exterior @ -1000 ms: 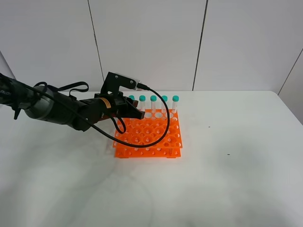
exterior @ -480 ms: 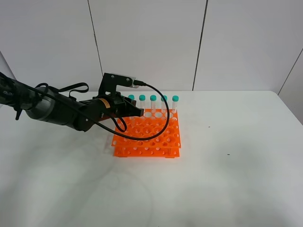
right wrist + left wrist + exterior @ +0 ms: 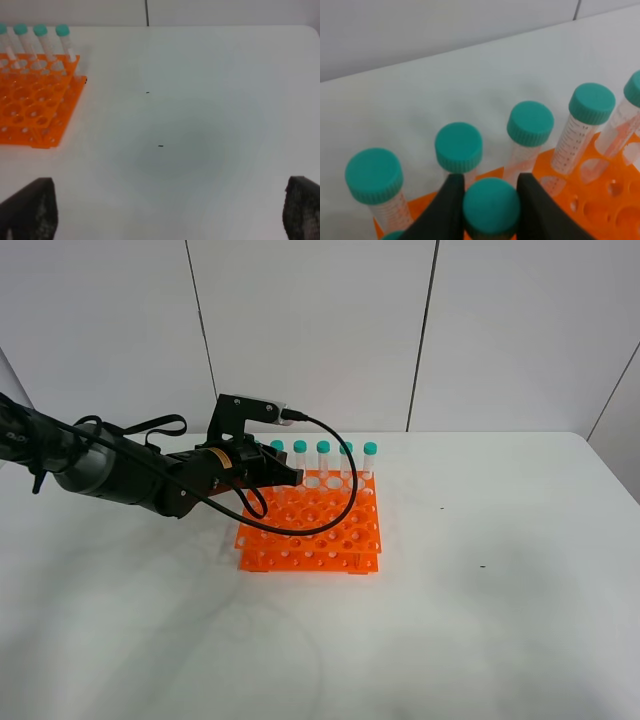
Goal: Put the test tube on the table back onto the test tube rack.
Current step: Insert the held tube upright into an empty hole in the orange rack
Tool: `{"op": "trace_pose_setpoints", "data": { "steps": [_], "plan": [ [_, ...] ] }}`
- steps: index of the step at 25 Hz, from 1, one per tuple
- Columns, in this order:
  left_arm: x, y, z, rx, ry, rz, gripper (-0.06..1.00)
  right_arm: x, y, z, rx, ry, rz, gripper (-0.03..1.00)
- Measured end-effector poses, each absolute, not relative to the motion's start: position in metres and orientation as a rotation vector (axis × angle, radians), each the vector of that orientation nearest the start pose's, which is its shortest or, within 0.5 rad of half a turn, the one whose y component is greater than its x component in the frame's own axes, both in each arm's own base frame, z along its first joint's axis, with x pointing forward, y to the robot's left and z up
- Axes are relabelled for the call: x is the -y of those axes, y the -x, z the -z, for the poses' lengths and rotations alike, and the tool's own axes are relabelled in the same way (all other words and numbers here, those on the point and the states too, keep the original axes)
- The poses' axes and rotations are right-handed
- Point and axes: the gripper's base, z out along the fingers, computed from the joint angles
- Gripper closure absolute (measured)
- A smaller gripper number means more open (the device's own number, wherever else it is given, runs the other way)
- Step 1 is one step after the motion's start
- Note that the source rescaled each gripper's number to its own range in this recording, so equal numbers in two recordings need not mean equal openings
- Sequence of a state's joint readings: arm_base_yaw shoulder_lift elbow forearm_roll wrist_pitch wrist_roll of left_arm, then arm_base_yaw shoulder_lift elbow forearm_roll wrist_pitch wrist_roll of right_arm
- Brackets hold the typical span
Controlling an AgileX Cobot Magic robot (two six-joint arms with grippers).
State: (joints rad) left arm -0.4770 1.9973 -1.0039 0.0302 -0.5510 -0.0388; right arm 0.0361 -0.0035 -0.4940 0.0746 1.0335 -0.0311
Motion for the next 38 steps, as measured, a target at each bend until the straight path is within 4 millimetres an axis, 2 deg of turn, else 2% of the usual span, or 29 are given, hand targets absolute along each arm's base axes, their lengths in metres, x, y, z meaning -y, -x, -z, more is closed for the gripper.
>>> {"op": "trace_pose_setpoints", "data": {
  "steps": [17, 19, 24, 26, 28, 32, 38],
  "plan": [
    [0.188, -0.36, -0.146, -1.882, -0.472, 0.344, 0.93, -0.006, 0.004, -0.278, -2.017, 0.07, -0.092, -0.03],
    [0.189, -0.36, -0.146, -1.881, -0.473, 0.344, 0.85, -0.006, 0.004, -0.278, -2.017, 0.07, -0.092, -0.03],
    [0.189, -0.36, -0.147, -1.878, -0.475, 0.344, 0.53, -0.006, 0.004, -0.278, -2.017, 0.07, -0.092, -0.03],
    [0.188, -0.36, -0.148, -1.875, -0.474, 0.345, 0.45, -0.006, 0.004, -0.278, -2.017, 0.07, -0.092, -0.03],
    [0.188, -0.359, -0.152, -1.871, -0.473, 0.345, 0.41, -0.006, 0.004, -0.278, -2.017, 0.07, -0.092, -0.03],
    [0.187, -0.356, -0.175, -1.832, -0.464, 0.35, 0.38, -0.006, 0.004, -0.278, -2.017, 0.07, -0.092, -0.03],
    [0.179, -0.341, -0.234, -1.76, -0.446, 0.356, 0.38, -0.006, 0.004, -0.278, -2.017, 0.07, -0.092, -0.03]
  ]
}}
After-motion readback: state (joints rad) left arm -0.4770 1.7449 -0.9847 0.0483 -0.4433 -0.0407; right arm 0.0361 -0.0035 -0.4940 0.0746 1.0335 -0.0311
